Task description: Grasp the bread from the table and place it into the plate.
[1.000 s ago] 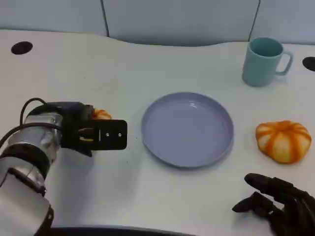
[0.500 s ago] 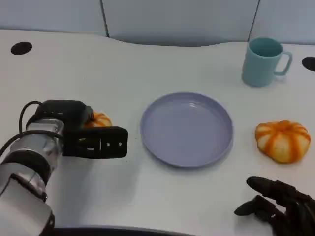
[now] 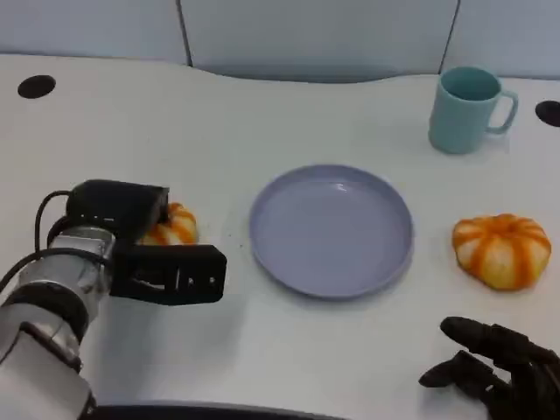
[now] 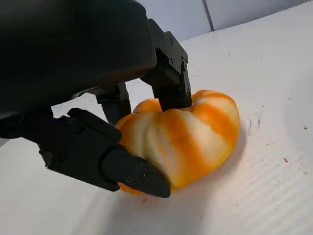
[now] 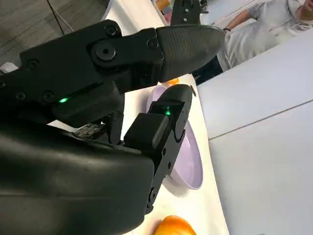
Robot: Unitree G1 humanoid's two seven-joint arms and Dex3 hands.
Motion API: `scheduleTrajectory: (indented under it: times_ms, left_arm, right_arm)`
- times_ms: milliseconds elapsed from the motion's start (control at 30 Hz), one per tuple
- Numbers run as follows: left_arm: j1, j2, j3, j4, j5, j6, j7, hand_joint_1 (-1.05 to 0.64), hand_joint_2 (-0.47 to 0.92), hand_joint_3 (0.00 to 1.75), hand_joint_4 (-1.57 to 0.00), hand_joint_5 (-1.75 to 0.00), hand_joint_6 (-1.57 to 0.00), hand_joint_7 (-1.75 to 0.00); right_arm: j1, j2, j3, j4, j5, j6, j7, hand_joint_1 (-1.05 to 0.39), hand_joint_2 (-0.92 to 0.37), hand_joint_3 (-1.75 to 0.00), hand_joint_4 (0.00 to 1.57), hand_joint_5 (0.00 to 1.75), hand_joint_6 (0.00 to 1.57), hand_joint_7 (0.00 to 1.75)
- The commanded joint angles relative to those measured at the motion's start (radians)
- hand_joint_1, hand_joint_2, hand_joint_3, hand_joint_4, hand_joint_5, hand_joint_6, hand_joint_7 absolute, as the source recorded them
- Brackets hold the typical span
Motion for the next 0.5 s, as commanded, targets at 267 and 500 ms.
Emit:
scheduleTrajectory:
  times_ms: [267, 500]
  left_arm:
    - [0.025, 0.009, 0.070, 0.005, -0.056, -0.052, 0.025, -0.15, 0.92, 0.13, -0.63, -1.75, -0.45, -1.74]
    - [-0.026, 0.020, 0.110, -0.010, -0.090, -0.083, -0.028, -0.13, 0.92, 0.14, -0.60, -1.74, -0.44, -1.70]
  right_arm:
    - [-0.004, -0.012, -0.005, 0.009, 0.012, 0.003, 0.005, -0.79, -0.92, -0.28, 0.63, 1.09, 1.02, 0.09]
    - [-0.014, -0.010, 0.002, 0.014, -0.006, 0.000, -0.017, -0.79, -0.92, -0.28, 0.63, 1.08, 1.02, 0.10]
